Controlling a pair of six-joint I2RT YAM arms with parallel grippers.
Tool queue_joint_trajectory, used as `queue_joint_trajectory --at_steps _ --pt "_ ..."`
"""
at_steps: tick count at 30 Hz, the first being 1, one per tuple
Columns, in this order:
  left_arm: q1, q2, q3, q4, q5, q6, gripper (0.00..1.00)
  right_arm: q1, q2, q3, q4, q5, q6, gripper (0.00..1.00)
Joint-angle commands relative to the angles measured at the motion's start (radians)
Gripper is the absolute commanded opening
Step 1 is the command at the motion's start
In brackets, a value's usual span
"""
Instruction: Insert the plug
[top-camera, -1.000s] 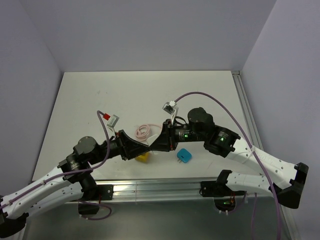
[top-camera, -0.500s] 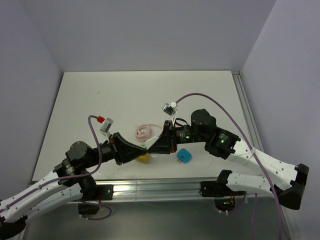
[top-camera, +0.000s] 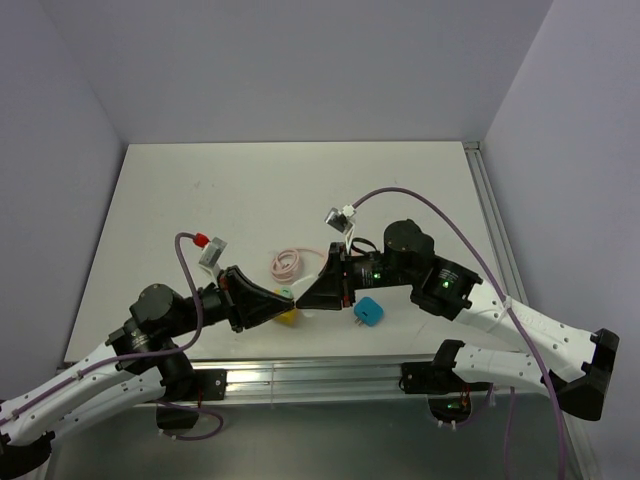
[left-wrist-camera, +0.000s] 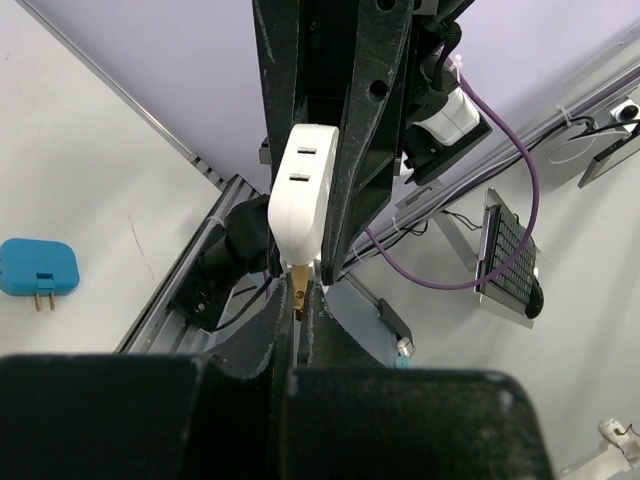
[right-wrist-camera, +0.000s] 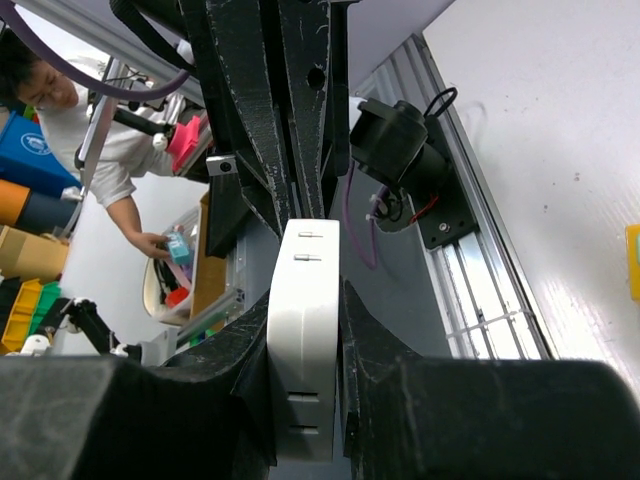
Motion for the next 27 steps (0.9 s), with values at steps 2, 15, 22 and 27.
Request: queue_joint_trajectory --at_steps 2,15,22,27 --pt "0.005 -0.039 0.006 0.019 -0.015 0.052 0.0 -0.022 -0.071 -0.002 -0.008 -0.06 0.011 0.0" --pt "0.005 -0.214 0.143 -0.493 -0.375 0.07 0.78 -0.212 -0.131 -0.059 -0.124 -0.042 -0.037 0.0" --pt "0.005 -0.243 0.203 -0.567 -0.505 0.123 0.8 -0.292 0.139 0.114 -0.5 0.35 -0.161 0.0" --pt "0.005 -0.206 0.202 -0.522 -0.509 0.184 0.77 -0.315 0.43 0.332 -0.704 0.532 -0.23 0.0"
